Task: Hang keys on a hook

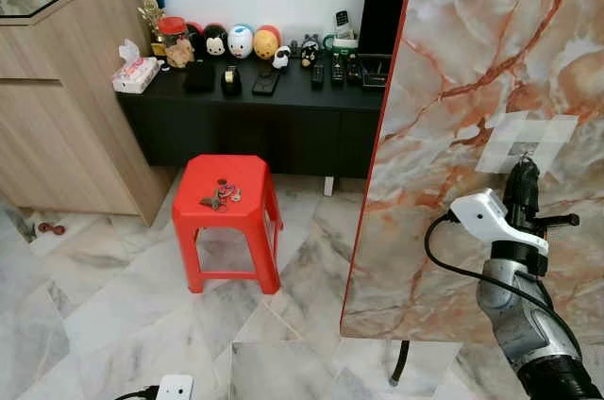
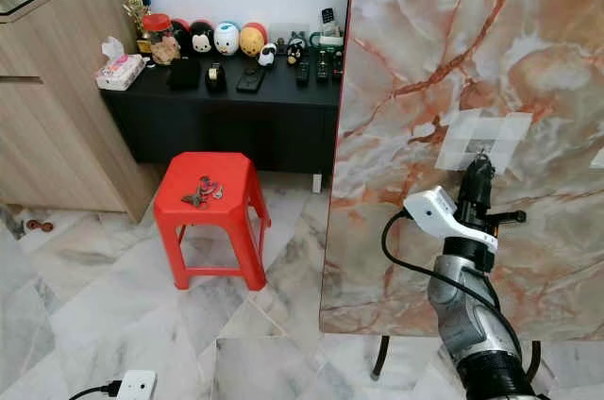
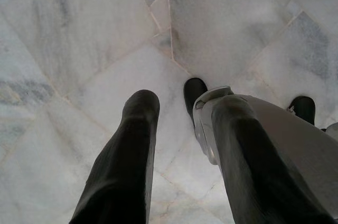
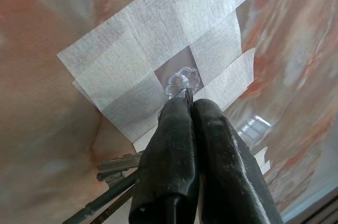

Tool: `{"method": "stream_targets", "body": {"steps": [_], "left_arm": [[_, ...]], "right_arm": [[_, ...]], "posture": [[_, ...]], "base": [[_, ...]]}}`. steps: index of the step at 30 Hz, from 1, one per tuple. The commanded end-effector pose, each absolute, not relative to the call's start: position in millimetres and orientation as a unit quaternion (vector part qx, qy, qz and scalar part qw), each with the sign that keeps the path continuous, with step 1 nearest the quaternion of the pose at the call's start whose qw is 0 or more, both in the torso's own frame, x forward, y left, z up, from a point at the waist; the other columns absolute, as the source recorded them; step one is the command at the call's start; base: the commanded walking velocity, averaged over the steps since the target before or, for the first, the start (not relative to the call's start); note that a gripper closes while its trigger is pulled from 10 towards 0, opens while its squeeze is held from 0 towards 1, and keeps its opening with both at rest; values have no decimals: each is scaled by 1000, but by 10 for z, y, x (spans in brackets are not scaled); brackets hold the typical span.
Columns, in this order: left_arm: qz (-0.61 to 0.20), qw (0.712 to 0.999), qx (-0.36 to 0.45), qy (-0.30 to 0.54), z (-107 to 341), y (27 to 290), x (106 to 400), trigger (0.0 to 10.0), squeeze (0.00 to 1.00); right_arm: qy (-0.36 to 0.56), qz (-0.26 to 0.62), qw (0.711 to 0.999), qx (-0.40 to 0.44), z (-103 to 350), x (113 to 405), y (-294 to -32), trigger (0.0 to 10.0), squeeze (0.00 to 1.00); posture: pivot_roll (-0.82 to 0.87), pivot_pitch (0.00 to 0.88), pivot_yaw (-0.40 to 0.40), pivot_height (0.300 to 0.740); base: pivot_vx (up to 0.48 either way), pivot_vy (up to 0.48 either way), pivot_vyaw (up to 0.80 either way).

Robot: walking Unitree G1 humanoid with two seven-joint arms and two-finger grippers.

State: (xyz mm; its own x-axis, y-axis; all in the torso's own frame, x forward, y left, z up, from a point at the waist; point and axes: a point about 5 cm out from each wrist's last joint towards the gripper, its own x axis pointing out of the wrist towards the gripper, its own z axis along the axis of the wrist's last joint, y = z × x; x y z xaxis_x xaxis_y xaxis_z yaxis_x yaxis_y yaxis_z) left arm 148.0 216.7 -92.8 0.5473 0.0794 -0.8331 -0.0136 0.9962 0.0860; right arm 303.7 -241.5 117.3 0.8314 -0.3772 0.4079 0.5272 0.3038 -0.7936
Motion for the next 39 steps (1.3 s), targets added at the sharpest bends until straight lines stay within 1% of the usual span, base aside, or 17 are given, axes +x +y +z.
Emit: {"method": "stream_targets", "body": {"steps": [1,33,34,36,38,39], "left_arm": [[28,878,39,476,-931,2188,1457,10000,0],[25,879,43,474,-928,2190,1459,10000,0],[25,879,44,475,-928,2192,1459,10000,0],[25,879,44,475,-928,2193,1458,10000,0],[25,879,45,475,-928,2196,1459,10000,0],[25,879,45,475,-928,2197,1459,10000,0]], "right_arm": [[-71,-294,803,-513,1229,3065,-2458,10000,0],[-29,-246,829,-502,1069,3087,-2357,10000,0],[-31,-249,837,-486,1069,3089,-2357,10000,0],[-31,-247,841,-480,1068,3091,-2353,10000,0],[-35,-244,855,-456,1063,3094,-2330,10000,0],[-36,-241,857,-454,1062,3095,-2322,10000,71]], "posture": [[-140,0,-13,740],[-135,0,-15,740],[-135,0,-14,740],[-136,0,-14,740],[-133,0,-13,740],[-133,0,-12,740]], "base": [[0,0,0],[0,0,0],[0,0,0],[0,0,0],[0,0,0],[0,0,0]]}}
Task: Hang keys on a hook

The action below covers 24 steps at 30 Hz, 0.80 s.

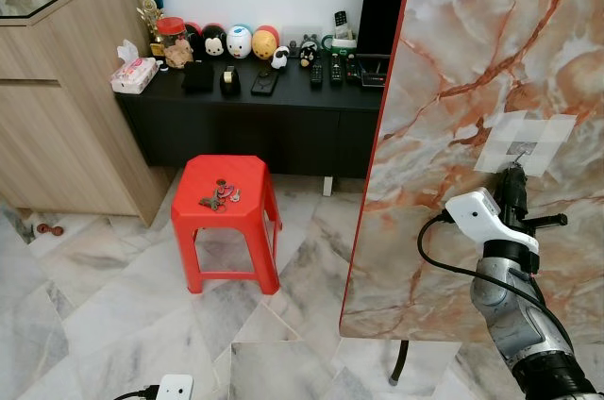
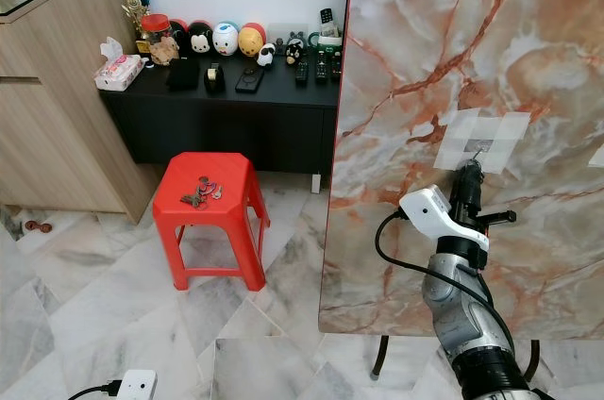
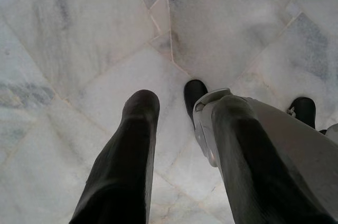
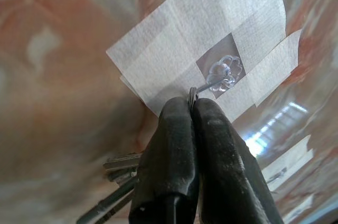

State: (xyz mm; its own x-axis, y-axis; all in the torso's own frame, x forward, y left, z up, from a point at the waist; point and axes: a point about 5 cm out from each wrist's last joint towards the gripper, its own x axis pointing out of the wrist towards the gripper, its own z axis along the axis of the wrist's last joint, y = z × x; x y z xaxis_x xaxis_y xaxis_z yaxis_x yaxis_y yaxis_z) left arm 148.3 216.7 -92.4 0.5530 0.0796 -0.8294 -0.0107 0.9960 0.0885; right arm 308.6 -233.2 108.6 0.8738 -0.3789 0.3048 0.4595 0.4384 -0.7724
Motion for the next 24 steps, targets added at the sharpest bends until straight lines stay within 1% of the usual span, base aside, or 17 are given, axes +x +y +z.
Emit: {"method": "stream_targets", "body": {"steps": [1,2,3,9,15,20,21,22,23,24], "left_arm": [[25,878,45,475,-927,2198,1458,10000,0],[25,879,45,475,-927,2199,1459,10000,0],[25,878,45,475,-927,2201,1459,10000,0],[24,878,48,476,-925,2212,1458,10000,0],[24,877,49,477,-924,2225,1454,10000,0],[22,877,50,477,-924,2229,1451,10000,0],[22,877,50,477,-924,2232,1449,10000,0],[22,877,50,478,-924,2234,1448,10000,0],[21,877,51,478,-924,2236,1446,10000,0],[21,877,51,478,-924,2236,1446,10000,0]], "right_arm": [[-37,-238,859,-453,1060,3094,-2310,10000,529],[-38,-237,860,-451,1060,3094,-2305,10000,529],[-40,-234,862,-448,1058,3091,-2293,10000,1000],[-50,-204,877,-432,1032,3077,-2222,10000,1000],[-51,-174,884,-432,971,3003,-2192,10000,1000],[-37,-160,881,-444,887,2912,-2226,10000,1000],[-28,-163,880,-446,848,2859,-2263,10000,737],[-23,-163,880,-446,826,2835,-2278,10000,208],[-7,-160,880,-448,755,2777,-2310,10000,0],[-7,-160,880,-448,755,2777,-2310,10000,0]], "posture": [[-133,0,-12,740],[-133,0,-12,740],[-134,0,-10,740],[-132,0,-6,740],[-133,0,-3,740],[-134,0,-1,740],[-134,0,0,740],[-135,0,0,740],[-135,0,0,740],[-135,0,0,740]], "base": [[0,0,0],[0,0,0],[0,0,0],[0,0,0],[0,0,0],[0,0,0],[0,0,0],[0,0,0],[0,0,0],[0,0,0]]}}
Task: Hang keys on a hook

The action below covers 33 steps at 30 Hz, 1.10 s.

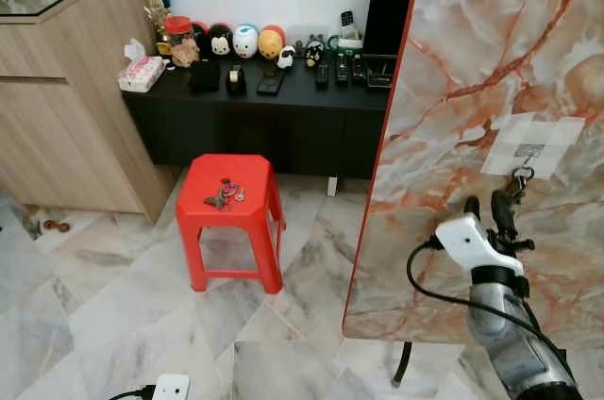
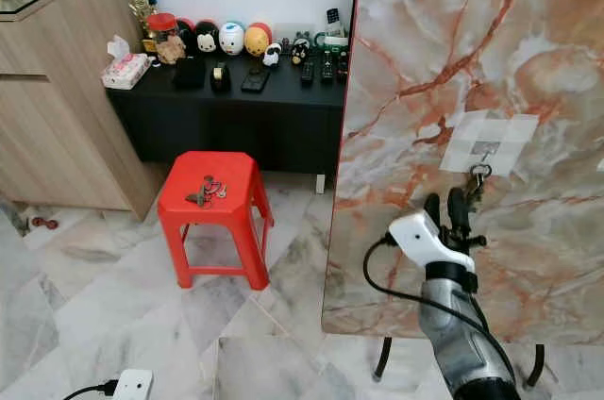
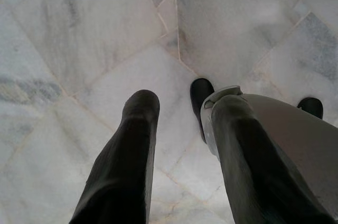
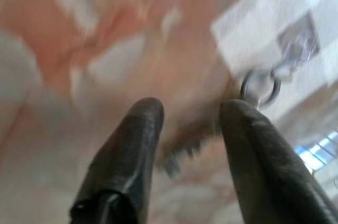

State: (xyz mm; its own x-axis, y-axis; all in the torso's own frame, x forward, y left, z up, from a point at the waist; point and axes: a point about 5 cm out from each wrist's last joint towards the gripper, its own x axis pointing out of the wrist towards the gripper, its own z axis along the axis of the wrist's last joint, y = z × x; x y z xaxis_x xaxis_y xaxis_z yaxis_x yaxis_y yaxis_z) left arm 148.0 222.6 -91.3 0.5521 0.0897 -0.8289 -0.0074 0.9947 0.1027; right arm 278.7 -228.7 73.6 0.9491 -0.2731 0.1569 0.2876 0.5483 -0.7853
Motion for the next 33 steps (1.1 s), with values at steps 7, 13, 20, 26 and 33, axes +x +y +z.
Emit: {"method": "stream_targets", "body": {"steps": [7,13,20,26,33], "left_arm": [[19,876,54,479,-922,2248,1446,10000,0],[19,876,57,479,-916,2272,1447,10000,0],[18,872,71,485,-898,2367,1440,10000,0],[37,873,67,481,-885,2430,1430,10000,0],[28,868,77,490,-887,2452,1412,10000,0]], "right_arm": [[228,-173,941,-182,-153,2286,-2464,10000,0],[358,-147,912,-135,-590,1913,-2352,10000,0],[524,-77,846,-63,-1045,1276,-1964,10000,0],[537,-63,840,-37,-1081,1217,-1872,10000,0],[538,-69,840,-21,-1077,1225,-1912,10000,0]], "posture": [[-137,0,8,740],[-125,0,24,740],[-113,0,78,740],[-118,0,98,740],[-132,0,108,740]], "base": [[0,0,0],[0,0,0],[0,0,0],[0,0,0],[0,0,0]]}}
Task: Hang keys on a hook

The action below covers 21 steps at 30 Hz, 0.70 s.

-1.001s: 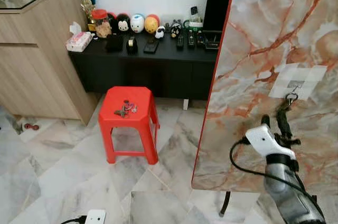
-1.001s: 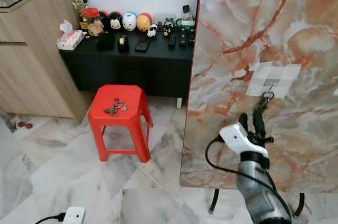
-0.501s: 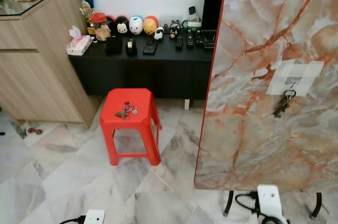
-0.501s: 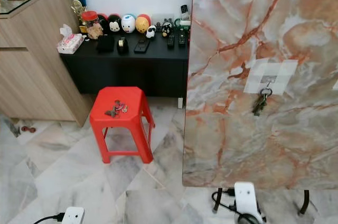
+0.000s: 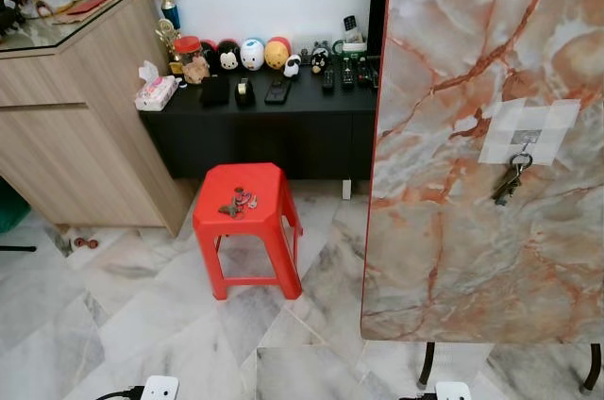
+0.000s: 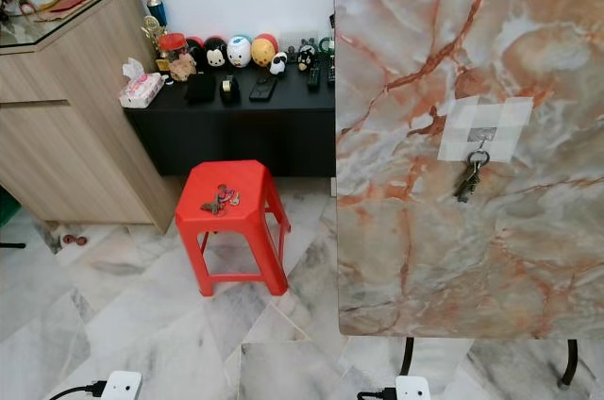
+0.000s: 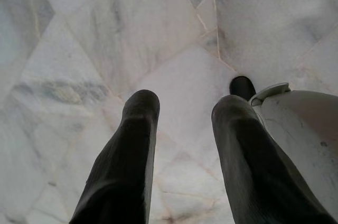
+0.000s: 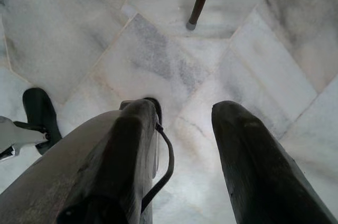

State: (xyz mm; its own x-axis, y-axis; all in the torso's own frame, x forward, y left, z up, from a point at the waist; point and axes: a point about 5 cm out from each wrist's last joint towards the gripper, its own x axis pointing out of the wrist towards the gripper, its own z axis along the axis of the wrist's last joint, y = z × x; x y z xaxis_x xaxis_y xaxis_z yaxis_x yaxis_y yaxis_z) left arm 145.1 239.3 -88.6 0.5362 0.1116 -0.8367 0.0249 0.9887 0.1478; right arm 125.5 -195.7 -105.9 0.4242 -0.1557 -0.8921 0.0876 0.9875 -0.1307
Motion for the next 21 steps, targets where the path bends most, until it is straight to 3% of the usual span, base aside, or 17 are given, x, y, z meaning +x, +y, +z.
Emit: {"method": "stream_targets", "body": {"steps": [1,13,21], "left_arm": [[32,869,72,489,-889,2450,1409,10000,0],[28,867,38,497,-960,2240,1360,10000,0],[32,862,23,505,-1014,2108,1282,10000,0]], "right_arm": [[538,-70,839,-25,-1077,1214,-1935,10000,0],[541,-74,831,-107,-1020,1116,-2370,10000,0],[546,-96,828,-81,-1024,1109,-2376,10000,0]], "posture": [[-135,0,97,740],[-133,0,15,740],[-92,0,-24,740]], "base": [[0,0,0],[0,0,0],[0,0,0]]}}
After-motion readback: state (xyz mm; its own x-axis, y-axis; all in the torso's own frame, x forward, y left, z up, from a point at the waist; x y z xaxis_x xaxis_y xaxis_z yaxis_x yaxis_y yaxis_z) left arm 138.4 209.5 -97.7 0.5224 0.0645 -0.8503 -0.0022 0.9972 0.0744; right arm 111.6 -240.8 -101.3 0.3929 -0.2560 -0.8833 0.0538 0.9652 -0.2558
